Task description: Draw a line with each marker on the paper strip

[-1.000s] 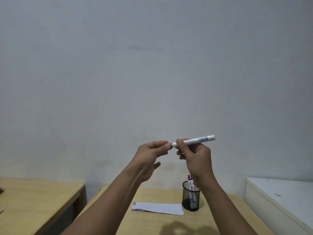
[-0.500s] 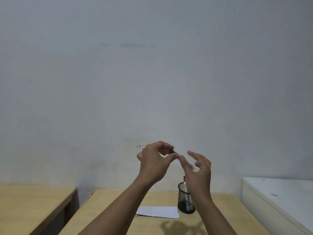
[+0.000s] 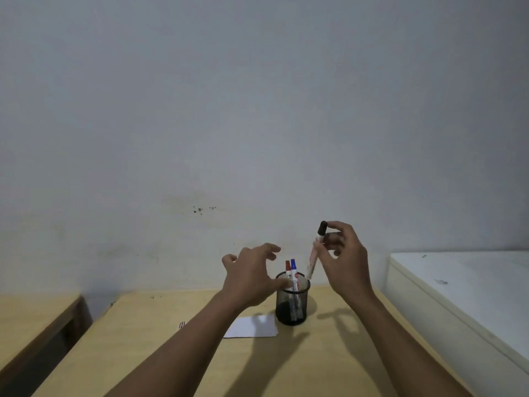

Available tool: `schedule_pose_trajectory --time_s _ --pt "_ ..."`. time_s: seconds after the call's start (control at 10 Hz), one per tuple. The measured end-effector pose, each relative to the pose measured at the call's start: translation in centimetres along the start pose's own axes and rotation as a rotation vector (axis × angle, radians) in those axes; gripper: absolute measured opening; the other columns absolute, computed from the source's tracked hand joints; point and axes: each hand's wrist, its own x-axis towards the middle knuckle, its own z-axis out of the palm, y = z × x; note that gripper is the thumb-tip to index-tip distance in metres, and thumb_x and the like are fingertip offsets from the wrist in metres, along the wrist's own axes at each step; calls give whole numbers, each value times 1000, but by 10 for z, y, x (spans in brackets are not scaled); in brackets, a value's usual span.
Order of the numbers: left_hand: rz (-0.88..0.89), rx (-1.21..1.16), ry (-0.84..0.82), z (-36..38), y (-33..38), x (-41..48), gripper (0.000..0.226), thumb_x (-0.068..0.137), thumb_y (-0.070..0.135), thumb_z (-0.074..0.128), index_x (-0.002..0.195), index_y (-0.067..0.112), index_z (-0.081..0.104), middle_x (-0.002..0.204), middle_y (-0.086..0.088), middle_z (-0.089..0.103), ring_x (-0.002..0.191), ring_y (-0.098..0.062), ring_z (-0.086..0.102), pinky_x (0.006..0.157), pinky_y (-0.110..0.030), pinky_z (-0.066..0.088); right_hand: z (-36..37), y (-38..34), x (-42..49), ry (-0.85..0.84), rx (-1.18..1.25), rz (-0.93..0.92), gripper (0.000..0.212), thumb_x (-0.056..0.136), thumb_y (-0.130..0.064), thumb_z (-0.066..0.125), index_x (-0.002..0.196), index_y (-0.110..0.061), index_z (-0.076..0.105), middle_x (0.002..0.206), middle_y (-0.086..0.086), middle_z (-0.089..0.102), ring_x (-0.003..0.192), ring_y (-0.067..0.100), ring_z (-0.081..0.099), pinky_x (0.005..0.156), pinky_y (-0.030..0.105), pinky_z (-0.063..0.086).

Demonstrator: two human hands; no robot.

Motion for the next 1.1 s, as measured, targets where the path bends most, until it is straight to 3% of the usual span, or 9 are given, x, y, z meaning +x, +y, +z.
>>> schedule_pose_trajectory --time_s 0.1,0.3,0.4,0.5,0.6,0.7,0.8,1.1 --pt "7 179 -144 31 -15 11 91 65 71 74 142 38 41 143 12 51 135 -16 36 106 -49 20 8 21 10 -39 -32 -4 51 93 -10 71 136 -24 47 93 -3 70 89 0 68 69 2 49" --pt "84 371 -293 72 -30 33 111 59 80 70 150 29 31 158 3 30 145 -23 21 113 -63 4 37 59 30 -152 -229 43 43 96 -15 67 134 -25 51 95 -3 67 80 8 66 56 6 45" --pt "120 457 -332 87 -38 43 123 52 86 67 152 26 27 161 -1 24 148 -27 12 111 -70 -4 53 76 35 -209 -298 120 41 95 -18 68 132 -28 54 92 -4 66 81 14 67 67 29 61" --pt "124 438 -365 100 -45 51 127 49 88 66 153 29 24 162 -1 22 149 -28 9 110 -72 -8 65 89 37 -297 -414 167 41 93 -23 69 130 -32 53 87 -9 65 89 21 70 86 48 59" --pt "123 419 -366 108 -49 55 128 48 89 66 154 32 20 163 -1 20 150 -29 7 110 -73 -9 72 98 38 -362 -541 190 38 95 -30 66 131 -32 54 92 -9 72 101 21 67 99 45 45" --pt "111 389 -353 109 -51 54 127 48 89 66 154 34 21 163 0 21 150 -27 7 111 -71 -8 74 104 36 -356 -599 210 32 97 -34 62 128 -31 57 99 -8 75 103 19 66 99 45 40" --pt "114 364 -315 110 -52 54 121 50 88 66 152 33 27 161 1 24 149 -26 11 110 -70 -7 74 106 34 -364 -602 202 29 98 -33 61 127 -29 59 94 -11 70 104 19 64 96 43 38" --pt "57 384 -271 84 -44 50 117 56 91 58 152 30 29 162 2 25 149 -25 14 112 -70 -2 66 90 31 -331 -615 116 49 98 -41 58 144 -31 47 130 -2 62 121 19 58 101 44 31"
